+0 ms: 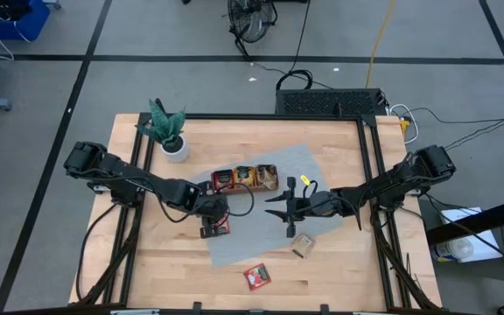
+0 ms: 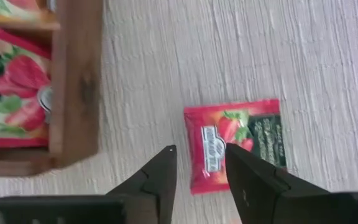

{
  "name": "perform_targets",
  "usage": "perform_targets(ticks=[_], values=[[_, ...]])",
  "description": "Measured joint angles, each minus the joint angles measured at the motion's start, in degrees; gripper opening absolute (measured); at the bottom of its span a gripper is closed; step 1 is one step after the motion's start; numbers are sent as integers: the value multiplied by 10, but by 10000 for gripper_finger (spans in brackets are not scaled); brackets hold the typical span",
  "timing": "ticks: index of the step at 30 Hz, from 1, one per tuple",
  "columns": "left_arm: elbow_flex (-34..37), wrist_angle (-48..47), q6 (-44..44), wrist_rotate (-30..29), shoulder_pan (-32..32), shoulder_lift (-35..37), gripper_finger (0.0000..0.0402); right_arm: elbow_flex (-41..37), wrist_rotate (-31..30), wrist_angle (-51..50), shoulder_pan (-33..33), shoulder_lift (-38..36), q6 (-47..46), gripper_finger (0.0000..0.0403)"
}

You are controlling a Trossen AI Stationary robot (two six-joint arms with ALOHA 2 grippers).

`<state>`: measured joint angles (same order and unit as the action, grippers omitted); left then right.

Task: Pick & Place Tea
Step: Put the top red tea into the left part of the wooden organizer

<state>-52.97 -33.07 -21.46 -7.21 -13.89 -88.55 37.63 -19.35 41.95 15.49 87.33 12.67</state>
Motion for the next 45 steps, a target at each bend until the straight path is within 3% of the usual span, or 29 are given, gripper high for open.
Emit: perform_targets(ticks=[5, 10, 16, 22, 30, 39, 45], values=[[23, 6, -37, 8, 0, 0, 131, 0, 0, -2, 0, 0, 0, 121], [72, 40, -83, 24, 9, 0, 157, 0, 0, -2, 0, 0, 0, 121], [115, 139, -45, 63, 11, 0, 186, 0, 0, 2, 0, 0, 0, 121], [120, 137, -41, 64, 12, 0, 187, 0, 0, 2, 0, 0, 0, 121], [120, 137, -25, 63, 12, 0, 135, 0, 0, 2, 0, 0, 0, 121], [120, 137, 9, 64, 12, 0, 17, 0, 0, 2, 0, 0, 0, 121], [120, 138, 16, 83, 15, 0, 4, 0, 0, 2, 0, 0, 0, 121]])
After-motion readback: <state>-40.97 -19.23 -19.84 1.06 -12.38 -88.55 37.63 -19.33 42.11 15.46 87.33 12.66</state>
